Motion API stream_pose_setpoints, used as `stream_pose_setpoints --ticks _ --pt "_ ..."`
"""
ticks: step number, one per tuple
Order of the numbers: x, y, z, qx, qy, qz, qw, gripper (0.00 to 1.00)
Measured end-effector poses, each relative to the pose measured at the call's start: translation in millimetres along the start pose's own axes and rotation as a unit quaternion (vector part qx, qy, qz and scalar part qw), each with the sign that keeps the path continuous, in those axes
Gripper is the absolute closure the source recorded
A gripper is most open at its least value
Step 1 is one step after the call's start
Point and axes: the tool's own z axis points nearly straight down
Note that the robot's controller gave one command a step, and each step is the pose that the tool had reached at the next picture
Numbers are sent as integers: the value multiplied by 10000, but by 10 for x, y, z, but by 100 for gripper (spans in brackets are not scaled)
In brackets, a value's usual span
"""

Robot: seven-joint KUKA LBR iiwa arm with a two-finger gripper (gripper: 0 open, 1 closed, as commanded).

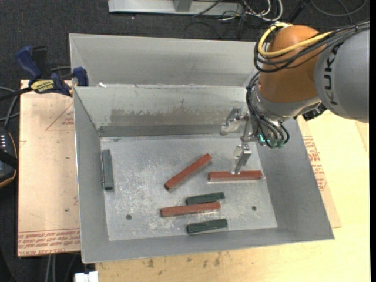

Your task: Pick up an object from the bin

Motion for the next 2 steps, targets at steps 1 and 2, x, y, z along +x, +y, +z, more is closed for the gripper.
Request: stream_pose_setpoints --ticks 1,2 --pt "-16 0 -49 2 -40 -3 10000 0" --pt "-58 -422 727 7 -63 -422 9991 0"
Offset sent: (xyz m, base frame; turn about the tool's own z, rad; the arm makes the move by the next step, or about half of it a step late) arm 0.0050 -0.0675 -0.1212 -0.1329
